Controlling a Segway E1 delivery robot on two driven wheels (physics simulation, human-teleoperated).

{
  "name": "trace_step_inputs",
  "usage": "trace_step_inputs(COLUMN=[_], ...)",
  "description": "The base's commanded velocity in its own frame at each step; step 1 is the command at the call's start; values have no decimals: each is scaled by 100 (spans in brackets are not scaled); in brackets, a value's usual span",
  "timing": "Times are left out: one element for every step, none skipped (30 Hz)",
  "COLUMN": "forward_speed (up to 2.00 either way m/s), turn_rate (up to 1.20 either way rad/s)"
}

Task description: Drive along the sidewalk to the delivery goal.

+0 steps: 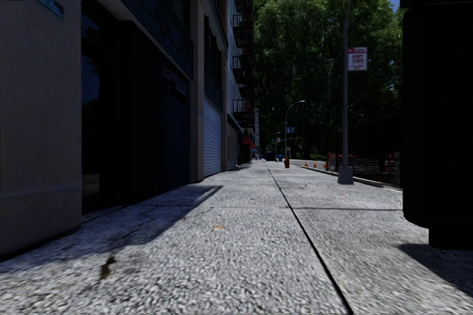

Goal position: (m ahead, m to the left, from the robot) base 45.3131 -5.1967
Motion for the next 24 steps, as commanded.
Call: trace_step_inputs(forward_speed=[200,200,200,200,200,200,200,200,200,200,200,200,200,200,200,200,200,200,200,200,200,200,200,200], turn_rate=[-11,-17,-18,-18,-11,0,0,0,0,0,0,0,0,0,0,0,-10,-17,-22,-22,-26,-27,-27,-27])
